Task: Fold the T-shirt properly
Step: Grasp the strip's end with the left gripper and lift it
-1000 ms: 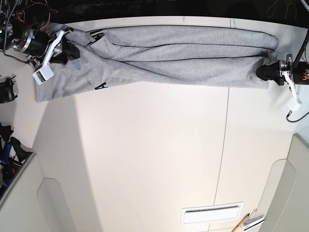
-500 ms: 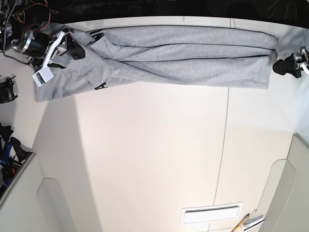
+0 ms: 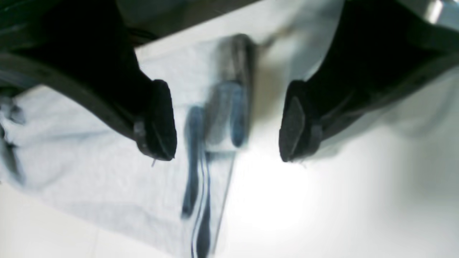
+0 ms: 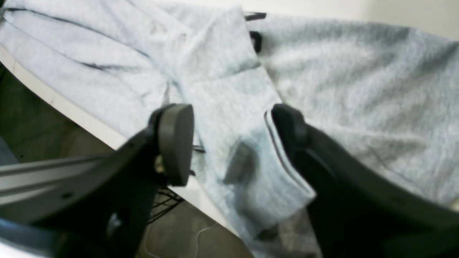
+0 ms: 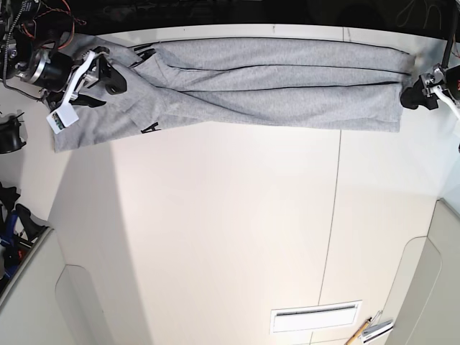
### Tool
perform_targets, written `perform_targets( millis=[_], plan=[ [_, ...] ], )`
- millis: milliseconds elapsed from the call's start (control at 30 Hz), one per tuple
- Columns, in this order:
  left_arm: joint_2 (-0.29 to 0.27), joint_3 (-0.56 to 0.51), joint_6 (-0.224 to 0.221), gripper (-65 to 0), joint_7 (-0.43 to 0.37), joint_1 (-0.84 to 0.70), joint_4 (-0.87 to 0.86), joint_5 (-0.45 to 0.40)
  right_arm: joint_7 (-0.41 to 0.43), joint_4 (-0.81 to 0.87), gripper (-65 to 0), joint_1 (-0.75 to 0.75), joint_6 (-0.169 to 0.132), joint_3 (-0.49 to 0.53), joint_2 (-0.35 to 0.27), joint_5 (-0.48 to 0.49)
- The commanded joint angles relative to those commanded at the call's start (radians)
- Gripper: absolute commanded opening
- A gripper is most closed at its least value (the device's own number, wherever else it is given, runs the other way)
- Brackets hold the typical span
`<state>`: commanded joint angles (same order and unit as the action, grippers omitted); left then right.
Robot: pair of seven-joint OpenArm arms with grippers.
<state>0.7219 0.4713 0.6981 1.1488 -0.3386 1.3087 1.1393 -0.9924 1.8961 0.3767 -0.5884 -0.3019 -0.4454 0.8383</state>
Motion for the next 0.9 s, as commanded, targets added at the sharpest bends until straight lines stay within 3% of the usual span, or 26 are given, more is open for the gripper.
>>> perform_targets(
  millis=[67,167,400,567,600,700,733,900],
  plan=[
    [-0.012,-0.002,0.0,-16.9,0.027,-0.001,0.0,0.002,0.0,0.0,-31.4,-0.003,0.0,0.0,0.0,0.0],
    [-0.029,-0.015,0.0,-16.9,0.072,-0.018,0.0,0.074,0.0,0.0,-31.4,-0.005,0.0,0.0,0.0,-0.002],
    [-0.029,-0.154,0.0,-16.9,0.062,-0.032,0.0,0.072,0.0,0.0,-31.4,-0.015,0.0,0.0,0.0,0.0],
    [-0.029,-0.172,0.0,-18.2,0.066,-0.032,0.0,0.072,0.001,0.0,-31.4,-0.022,0.0,0.0,0.0,0.0],
    [-0.029,-0.172,0.0,-23.2,0.066,-0.029,0.0,0.072,0.001,0.0,-31.4,-0.022,0.0,0.0,0.0,0.0],
    [-0.029,-0.172,0.0,-56.5,0.041,-0.024,0.0,0.072,0.001,0.0,-31.4,-0.022,0.0,0.0,0.0,0.0],
    [-0.029,-0.172,0.0,-65.0,0.034,-0.024,0.0,0.072,0.001,0.0,-31.4,-0.022,0.0,0.0,0.0,0.0],
    [-0.029,-0.163,0.0,-65.0,0.032,-0.002,0.0,-0.011,0.003,0.0,-31.4,-0.036,0.0,0.0,0.0,0.0]
  ],
)
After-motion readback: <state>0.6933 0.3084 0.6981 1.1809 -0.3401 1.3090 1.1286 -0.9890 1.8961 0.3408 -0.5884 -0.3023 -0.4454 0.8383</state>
